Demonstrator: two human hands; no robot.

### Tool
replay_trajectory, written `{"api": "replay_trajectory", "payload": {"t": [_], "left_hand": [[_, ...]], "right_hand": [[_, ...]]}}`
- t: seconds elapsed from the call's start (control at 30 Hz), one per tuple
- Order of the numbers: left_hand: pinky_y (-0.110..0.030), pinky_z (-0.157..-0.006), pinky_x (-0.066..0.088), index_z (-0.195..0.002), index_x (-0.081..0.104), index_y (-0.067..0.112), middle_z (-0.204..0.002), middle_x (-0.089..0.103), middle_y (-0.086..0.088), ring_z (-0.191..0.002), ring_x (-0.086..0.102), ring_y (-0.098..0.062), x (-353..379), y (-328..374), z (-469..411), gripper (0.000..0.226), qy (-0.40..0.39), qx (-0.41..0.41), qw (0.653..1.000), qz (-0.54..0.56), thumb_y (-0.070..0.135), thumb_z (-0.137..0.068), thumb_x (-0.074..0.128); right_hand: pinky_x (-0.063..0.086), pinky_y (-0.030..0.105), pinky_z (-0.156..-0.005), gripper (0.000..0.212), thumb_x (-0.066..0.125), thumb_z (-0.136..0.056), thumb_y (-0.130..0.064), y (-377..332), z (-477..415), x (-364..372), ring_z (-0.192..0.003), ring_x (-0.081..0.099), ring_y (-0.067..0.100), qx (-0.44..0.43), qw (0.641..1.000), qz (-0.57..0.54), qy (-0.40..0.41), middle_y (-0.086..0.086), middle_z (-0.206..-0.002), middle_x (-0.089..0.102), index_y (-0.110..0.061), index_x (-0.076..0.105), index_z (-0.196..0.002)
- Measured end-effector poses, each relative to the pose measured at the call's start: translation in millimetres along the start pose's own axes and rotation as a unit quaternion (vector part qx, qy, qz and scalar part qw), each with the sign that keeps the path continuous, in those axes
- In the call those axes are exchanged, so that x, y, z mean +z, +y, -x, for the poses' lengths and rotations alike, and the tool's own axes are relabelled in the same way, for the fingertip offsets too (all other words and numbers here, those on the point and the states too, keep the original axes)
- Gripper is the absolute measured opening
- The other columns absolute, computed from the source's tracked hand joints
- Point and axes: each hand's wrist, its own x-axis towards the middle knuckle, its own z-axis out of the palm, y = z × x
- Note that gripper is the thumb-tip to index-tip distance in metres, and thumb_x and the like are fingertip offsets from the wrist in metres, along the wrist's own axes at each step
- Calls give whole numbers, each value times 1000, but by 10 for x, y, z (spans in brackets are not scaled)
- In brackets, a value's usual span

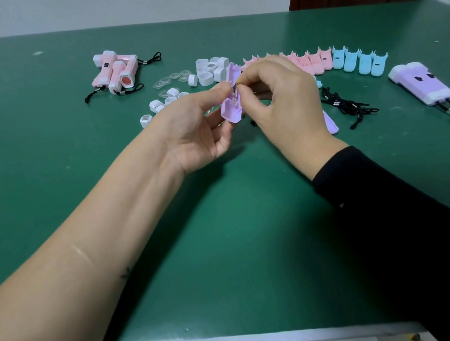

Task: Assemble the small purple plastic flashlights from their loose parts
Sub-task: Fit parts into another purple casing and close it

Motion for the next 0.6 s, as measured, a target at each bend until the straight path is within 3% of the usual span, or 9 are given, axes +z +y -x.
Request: {"api": "replay_trajectory", "payload": {"t": [0.6], "left_hand": [[-13, -53, 42, -91, 65, 23, -74, 63, 7, -52, 55, -4, 19, -3, 6, 8, 7, 12, 1000, -4, 26, -95, 59]], "right_hand": [[52, 41, -74, 10, 60, -84, -2, -1, -16, 4, -80, 61, 24, 30, 999, -9, -10, 10, -86, 66, 0, 70, -83]]}}
